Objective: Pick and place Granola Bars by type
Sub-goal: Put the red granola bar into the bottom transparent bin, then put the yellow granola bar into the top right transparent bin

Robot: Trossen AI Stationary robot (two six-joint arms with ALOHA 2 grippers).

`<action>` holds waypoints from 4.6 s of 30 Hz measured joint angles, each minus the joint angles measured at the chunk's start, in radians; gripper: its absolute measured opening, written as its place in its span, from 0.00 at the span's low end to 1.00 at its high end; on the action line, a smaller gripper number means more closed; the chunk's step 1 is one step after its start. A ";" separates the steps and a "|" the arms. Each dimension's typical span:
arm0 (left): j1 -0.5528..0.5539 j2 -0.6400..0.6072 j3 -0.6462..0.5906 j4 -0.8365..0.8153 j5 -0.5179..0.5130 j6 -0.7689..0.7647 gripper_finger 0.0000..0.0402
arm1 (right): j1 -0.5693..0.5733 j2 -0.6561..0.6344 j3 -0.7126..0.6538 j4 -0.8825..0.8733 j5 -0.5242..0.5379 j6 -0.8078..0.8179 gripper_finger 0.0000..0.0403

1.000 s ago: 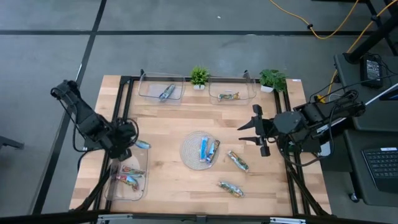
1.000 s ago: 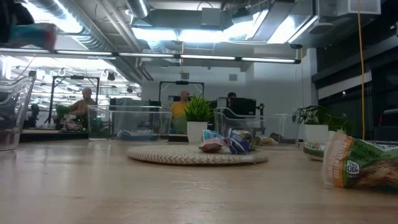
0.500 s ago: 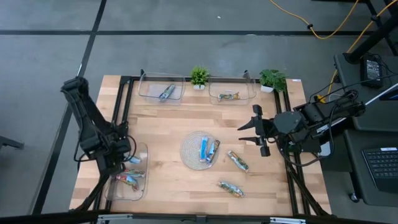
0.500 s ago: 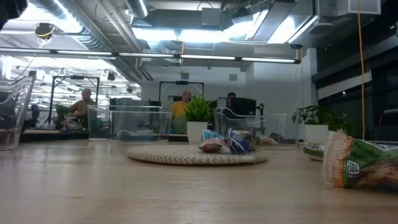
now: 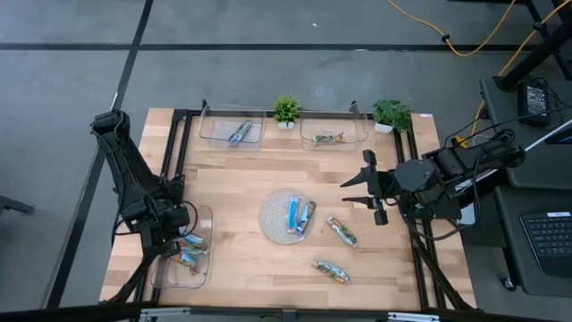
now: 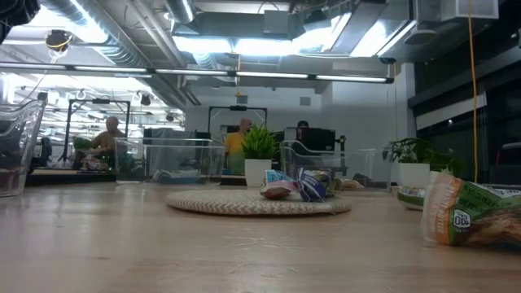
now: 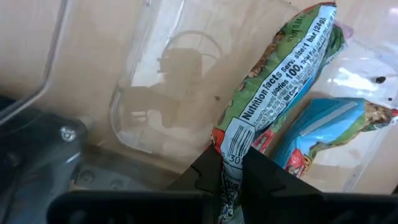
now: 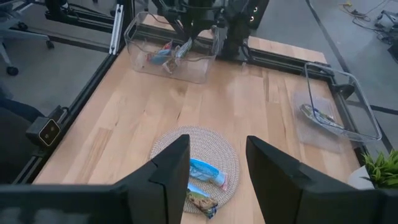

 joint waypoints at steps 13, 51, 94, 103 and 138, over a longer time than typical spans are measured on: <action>0.000 0.000 0.000 -0.001 -0.005 0.016 0.09 | 0.000 0.000 0.000 -0.001 0.000 0.000 0.40; 0.387 -0.092 0.229 0.561 -0.546 1.475 0.36 | -0.089 0.000 0.001 0.016 0.001 -0.151 0.40; 1.076 0.260 0.228 0.897 -0.028 1.989 0.32 | -0.248 0.018 -0.285 0.162 -0.122 0.039 0.53; 1.076 0.261 0.228 0.894 -0.028 1.972 0.32 | -0.112 0.174 -0.286 0.015 -0.119 0.456 0.70; 1.076 0.286 0.227 0.859 -0.017 1.973 0.32 | 0.177 0.627 -0.286 -0.083 -0.201 1.047 0.65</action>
